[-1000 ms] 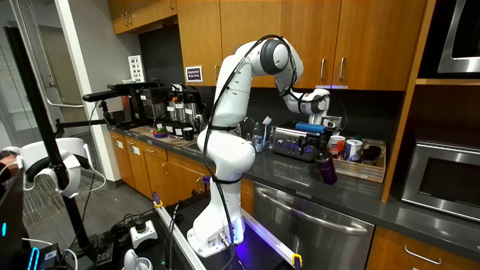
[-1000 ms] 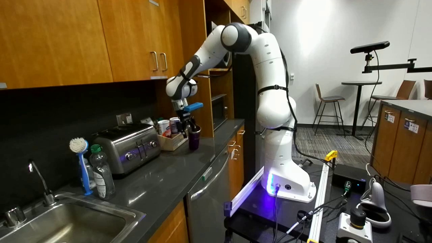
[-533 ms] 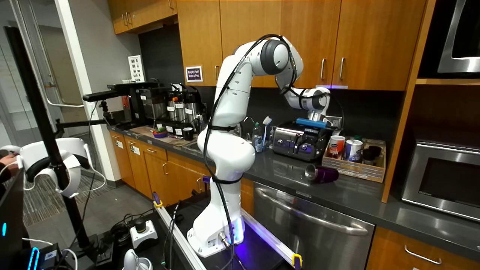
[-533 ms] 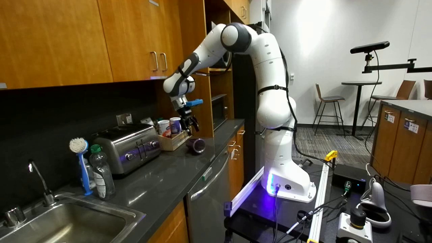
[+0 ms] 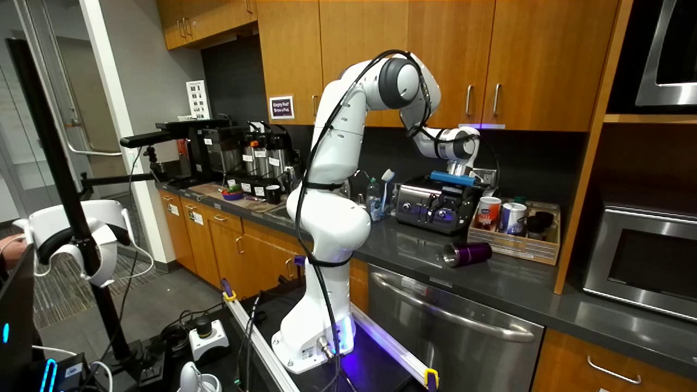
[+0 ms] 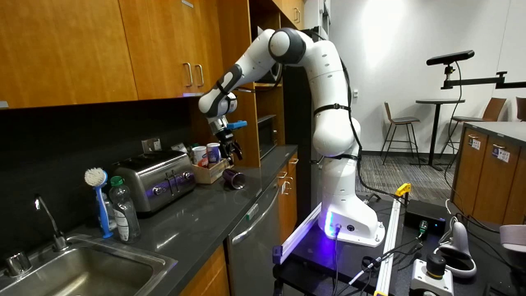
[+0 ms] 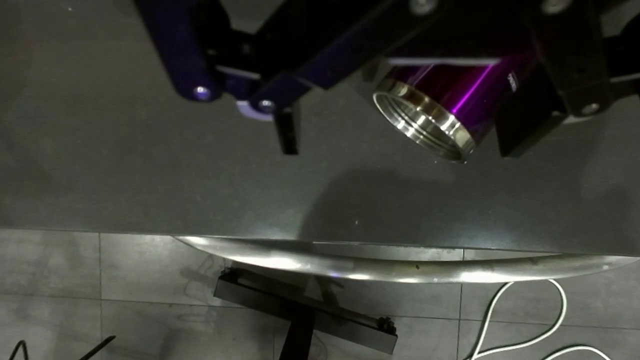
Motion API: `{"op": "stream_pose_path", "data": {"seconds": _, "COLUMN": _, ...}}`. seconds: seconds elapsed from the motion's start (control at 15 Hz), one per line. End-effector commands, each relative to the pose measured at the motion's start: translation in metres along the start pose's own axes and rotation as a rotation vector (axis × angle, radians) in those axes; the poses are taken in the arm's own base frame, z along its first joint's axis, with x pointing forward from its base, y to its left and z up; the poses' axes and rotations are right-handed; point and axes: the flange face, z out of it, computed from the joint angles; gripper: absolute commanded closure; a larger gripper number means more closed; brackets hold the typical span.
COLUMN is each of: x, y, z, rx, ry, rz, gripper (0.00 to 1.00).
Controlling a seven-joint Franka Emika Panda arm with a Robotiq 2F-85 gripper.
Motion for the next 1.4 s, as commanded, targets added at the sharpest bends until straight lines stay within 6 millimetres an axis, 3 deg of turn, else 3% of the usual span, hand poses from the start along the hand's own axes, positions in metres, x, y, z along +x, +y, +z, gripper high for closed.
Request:
{"op": "stream_pose_path", "data": {"seconds": 0.0, "x": 0.000, "y": 0.000, "z": -0.001, "rx": 0.000, "ry": -0.001, "rz": 0.000, "gripper": 0.00}}
{"op": "stream_pose_path", "data": {"seconds": 0.33, "x": -0.007, "y": 0.025, "z": 0.006, "rx": 0.073, "ry": 0.041, "rz": -0.098, "gripper": 0.00}}
{"op": "stream_pose_path", "data": {"seconds": 0.53, "x": -0.013, "y": 0.043, "z": 0.008, "rx": 0.077, "ry": 0.160, "rz": -0.207, "gripper": 0.00}}
{"op": "stream_pose_path", "data": {"seconds": 0.67, "x": -0.014, "y": 0.046, "z": 0.008, "rx": 0.069, "ry": 0.263, "rz": -0.161, "gripper": 0.00}}
{"op": "stream_pose_path", "data": {"seconds": 1.33, "x": -0.024, "y": 0.008, "z": 0.006, "rx": -0.030, "ry": 0.576, "rz": 0.006, "gripper": 0.00}}
